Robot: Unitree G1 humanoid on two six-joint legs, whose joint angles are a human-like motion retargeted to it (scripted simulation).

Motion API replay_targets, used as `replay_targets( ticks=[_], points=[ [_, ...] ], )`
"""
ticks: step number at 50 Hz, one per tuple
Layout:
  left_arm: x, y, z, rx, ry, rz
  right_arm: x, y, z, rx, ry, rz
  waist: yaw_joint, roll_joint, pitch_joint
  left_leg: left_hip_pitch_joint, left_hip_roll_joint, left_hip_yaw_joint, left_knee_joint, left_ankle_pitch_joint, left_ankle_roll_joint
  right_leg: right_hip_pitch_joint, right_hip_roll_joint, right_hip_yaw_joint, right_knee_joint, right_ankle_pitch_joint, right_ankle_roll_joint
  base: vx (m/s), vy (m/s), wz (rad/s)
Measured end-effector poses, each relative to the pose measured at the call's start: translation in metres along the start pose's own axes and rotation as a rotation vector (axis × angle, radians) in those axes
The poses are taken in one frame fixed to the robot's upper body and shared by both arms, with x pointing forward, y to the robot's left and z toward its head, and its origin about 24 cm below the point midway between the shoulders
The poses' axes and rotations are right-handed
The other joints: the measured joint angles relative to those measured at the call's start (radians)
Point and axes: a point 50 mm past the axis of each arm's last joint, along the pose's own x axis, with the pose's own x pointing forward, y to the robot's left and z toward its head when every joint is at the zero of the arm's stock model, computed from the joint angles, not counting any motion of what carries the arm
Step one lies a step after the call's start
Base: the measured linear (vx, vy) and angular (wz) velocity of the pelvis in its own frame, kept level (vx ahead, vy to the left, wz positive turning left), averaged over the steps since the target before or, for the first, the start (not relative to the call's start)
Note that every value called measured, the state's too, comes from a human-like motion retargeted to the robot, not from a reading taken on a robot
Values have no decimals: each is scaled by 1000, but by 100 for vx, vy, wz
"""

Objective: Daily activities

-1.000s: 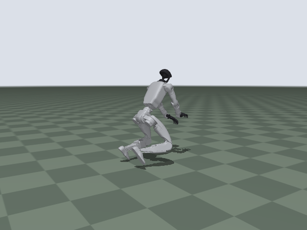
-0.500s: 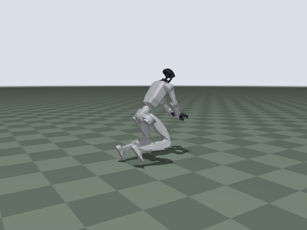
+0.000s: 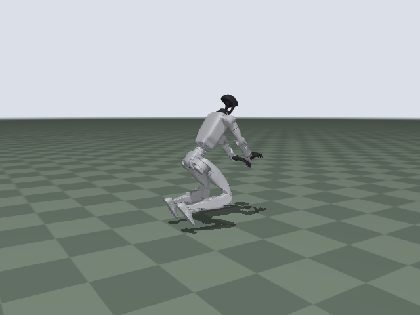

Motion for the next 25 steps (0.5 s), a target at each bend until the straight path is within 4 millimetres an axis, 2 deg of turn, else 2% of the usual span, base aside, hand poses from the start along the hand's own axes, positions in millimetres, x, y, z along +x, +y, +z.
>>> replay_targets(
  ticks=[11,19,25],
  points=[
    [0,0,7,-22,-12,-3,2,-3,-7,25,40,3,-7,-7,-7,-5,5,25,22,-36,23,-25,42,-22,9,-11,15,0,0,0],
    [2,5,16,-80,-10,15,3,-7,-17,52,94,-16,-13,-7,-8,-17,8,28,43,-46,31,-40,65,-39,10,-18,54,0,0,0],
    [2,6,23,-103,-21,28,14,-18,-17,98,109,-86,-12,-15,-8,-36,11,28,60,-48,39,-39,71,-43,-6,-24,71,0,0,0]
  ],
)
